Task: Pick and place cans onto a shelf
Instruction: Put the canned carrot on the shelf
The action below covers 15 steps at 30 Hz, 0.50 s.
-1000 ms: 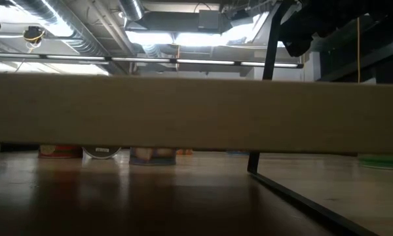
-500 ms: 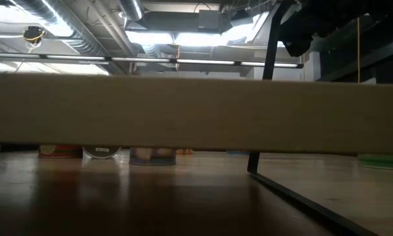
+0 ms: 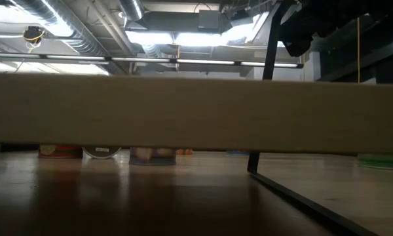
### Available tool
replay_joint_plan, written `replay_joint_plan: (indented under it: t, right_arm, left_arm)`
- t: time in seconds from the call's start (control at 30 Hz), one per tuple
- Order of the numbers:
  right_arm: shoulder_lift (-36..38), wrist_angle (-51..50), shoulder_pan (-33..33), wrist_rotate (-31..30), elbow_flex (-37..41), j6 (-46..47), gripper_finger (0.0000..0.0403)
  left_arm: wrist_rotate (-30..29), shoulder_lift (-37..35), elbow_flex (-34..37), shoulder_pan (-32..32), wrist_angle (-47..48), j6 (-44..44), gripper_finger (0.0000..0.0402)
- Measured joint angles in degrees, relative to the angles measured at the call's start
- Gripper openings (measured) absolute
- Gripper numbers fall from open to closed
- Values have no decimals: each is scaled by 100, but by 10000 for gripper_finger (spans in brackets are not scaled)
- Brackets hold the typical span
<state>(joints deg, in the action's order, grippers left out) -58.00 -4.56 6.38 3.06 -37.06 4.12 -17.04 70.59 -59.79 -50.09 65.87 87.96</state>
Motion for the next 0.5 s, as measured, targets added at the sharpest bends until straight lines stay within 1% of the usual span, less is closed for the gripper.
replay_joint_plan:
  t: [0.17,0.5]
  right_arm:
    - [0,0,1,-1,0,-2,65]
    - [0,0,0,-1,0,0,65]
  left_arm:
    - [5,2,0,0,14,-3,73]
    - [4,-20,-101,4,110,0,71]
